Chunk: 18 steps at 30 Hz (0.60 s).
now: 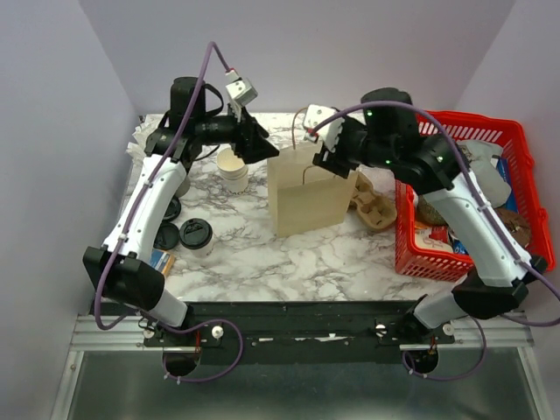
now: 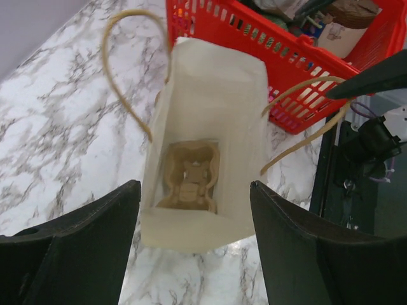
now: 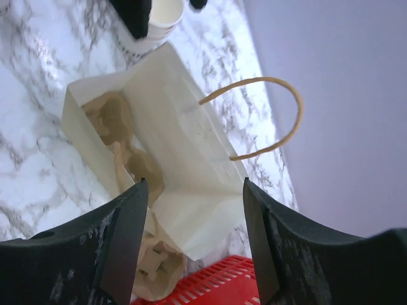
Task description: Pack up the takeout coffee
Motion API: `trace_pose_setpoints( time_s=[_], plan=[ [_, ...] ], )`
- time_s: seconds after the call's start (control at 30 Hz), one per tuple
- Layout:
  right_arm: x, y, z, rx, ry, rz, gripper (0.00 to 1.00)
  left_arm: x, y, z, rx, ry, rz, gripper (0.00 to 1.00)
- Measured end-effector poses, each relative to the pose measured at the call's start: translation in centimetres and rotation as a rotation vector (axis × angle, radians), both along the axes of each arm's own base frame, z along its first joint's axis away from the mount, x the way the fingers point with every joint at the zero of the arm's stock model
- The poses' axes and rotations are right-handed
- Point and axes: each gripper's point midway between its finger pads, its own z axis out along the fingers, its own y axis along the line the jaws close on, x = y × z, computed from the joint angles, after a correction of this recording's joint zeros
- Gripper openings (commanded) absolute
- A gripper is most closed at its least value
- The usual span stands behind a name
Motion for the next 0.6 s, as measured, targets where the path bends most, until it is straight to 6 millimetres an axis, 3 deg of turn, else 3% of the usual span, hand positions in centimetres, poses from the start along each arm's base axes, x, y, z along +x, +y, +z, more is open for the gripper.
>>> trace_pose_setpoints(
  time_s=[0.1,0.2,0.43,0.53,0.6],
  plan=[
    [0.0,-1.0,2.4,0.112,-0.012,-0.031,0.68,0.4,-2.2,-0.1,0.013,-0.018,-0.055,0.78],
    [-0.1,-1.7,2.1,0.156,0.032,-0.026,0.7,1.2,-4.1,-0.8,0.04,-0.022,-0.094,0.78],
    [-2.1,-1.4,-5.6,0.079,0.256,0.045,0.7,4.1,-5.6,-4.9,0.113,0.045,-0.09,0.72],
    [-2.8,-1.5,-7.7,0.047,0.313,0.058,0.7,5.3,-5.6,-6.6,0.148,0.06,-0.073,0.63],
    [-3.0,-1.6,-7.9,0.043,0.322,0.062,0.7,5.8,-5.8,-7.4,0.168,0.059,-0.07,0.49]
  ],
)
